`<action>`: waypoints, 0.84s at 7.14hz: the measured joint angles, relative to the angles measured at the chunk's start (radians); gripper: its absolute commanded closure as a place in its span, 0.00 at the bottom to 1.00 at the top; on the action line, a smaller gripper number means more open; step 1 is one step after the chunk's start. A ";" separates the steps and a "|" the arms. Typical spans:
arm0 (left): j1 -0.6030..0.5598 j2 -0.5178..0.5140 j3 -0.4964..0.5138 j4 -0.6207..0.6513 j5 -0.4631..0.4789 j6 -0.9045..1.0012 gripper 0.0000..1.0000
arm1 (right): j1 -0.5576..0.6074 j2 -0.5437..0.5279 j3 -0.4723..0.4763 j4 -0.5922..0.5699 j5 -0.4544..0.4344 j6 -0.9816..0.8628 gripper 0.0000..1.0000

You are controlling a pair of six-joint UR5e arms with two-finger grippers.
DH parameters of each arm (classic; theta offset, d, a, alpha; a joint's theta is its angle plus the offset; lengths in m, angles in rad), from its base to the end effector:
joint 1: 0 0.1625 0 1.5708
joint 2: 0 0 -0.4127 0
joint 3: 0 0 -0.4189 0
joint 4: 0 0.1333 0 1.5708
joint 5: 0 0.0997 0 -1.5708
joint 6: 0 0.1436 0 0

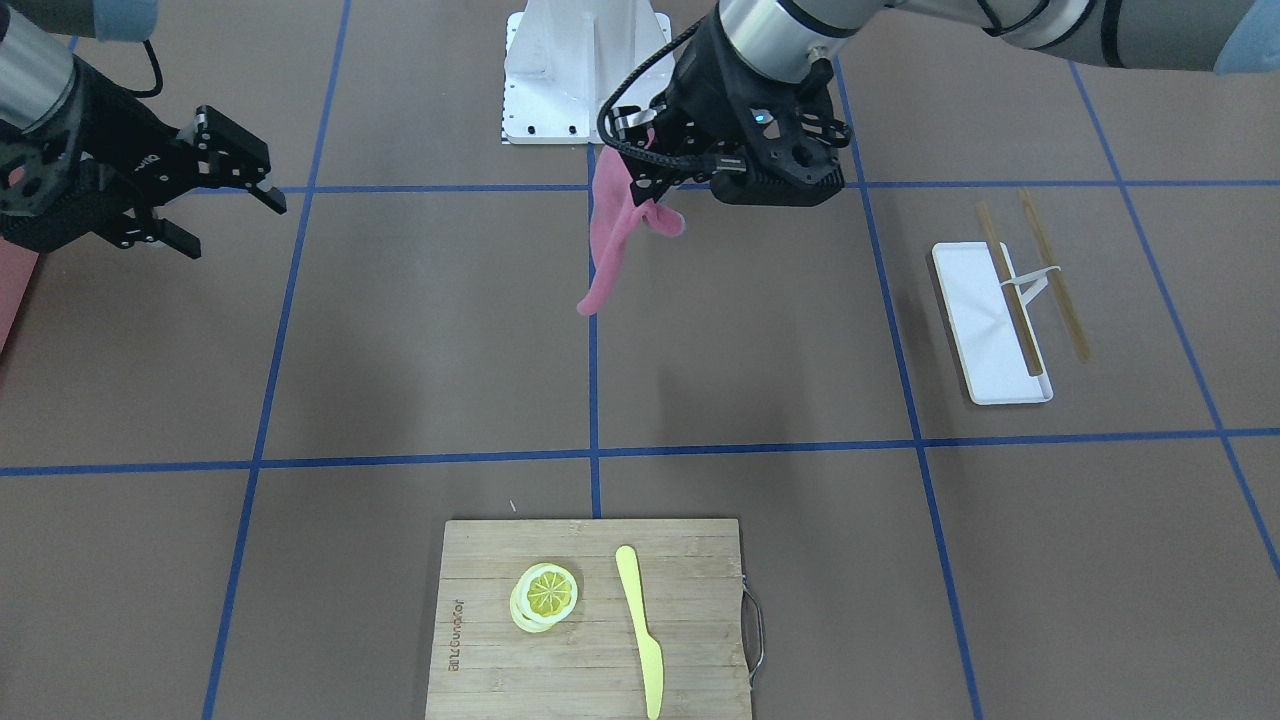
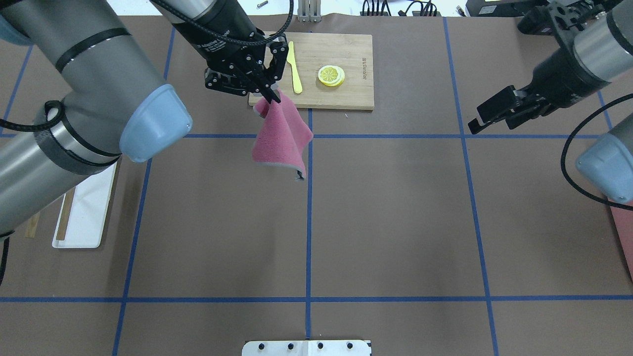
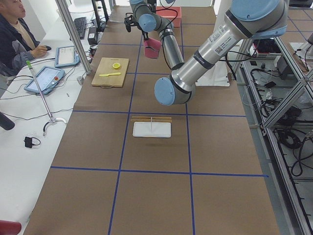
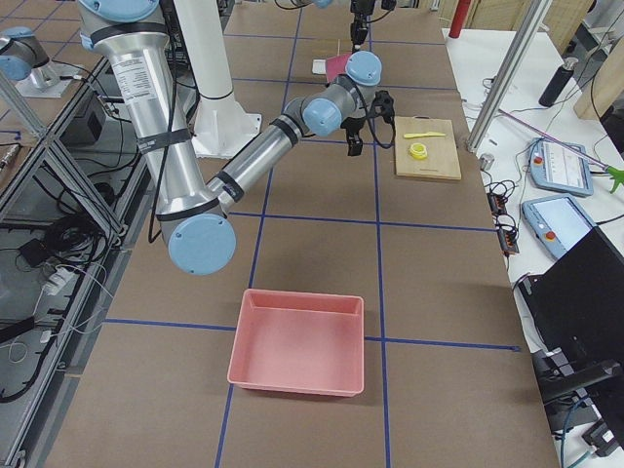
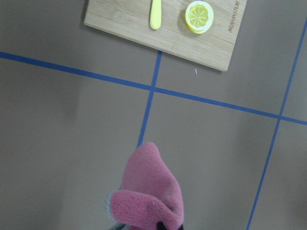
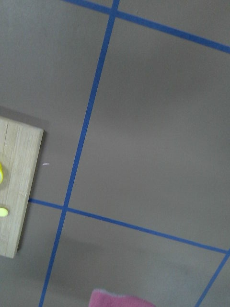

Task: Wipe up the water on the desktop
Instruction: 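Carry the pink cloth to table center with left gripper while right arm approaches, then grasp the hanging pink cloth with the right gripper below the left gripper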

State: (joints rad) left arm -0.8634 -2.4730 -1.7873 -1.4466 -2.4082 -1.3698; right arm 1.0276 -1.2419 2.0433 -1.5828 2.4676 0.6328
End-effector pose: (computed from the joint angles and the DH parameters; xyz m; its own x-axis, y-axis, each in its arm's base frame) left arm 0.3968 -0.5051 0.0103 0.3678 -0.2245 -0.9024 0.0312 0.9729 -0.2293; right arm -0.2706 -0.4891 0.2445 0.4149 -0.2865 0.8636 0.1471 0.9578 0.2470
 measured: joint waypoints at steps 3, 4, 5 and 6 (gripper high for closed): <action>0.011 -0.041 0.028 -0.035 0.008 -0.112 1.00 | -0.190 0.037 -0.002 0.317 -0.214 0.047 0.04; 0.011 -0.043 0.057 -0.102 0.008 -0.212 1.00 | -0.261 0.042 -0.001 0.420 -0.316 0.076 0.04; 0.011 -0.044 0.097 -0.200 0.011 -0.337 1.00 | -0.335 0.044 0.000 0.517 -0.432 0.106 0.05; 0.011 -0.045 0.127 -0.277 0.016 -0.437 1.00 | -0.415 0.044 0.002 0.599 -0.566 0.141 0.07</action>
State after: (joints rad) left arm -0.8523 -2.5181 -1.6599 -1.7239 -2.3924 -1.8067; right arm 0.6124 -1.1979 2.0451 -0.9836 1.9017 0.7737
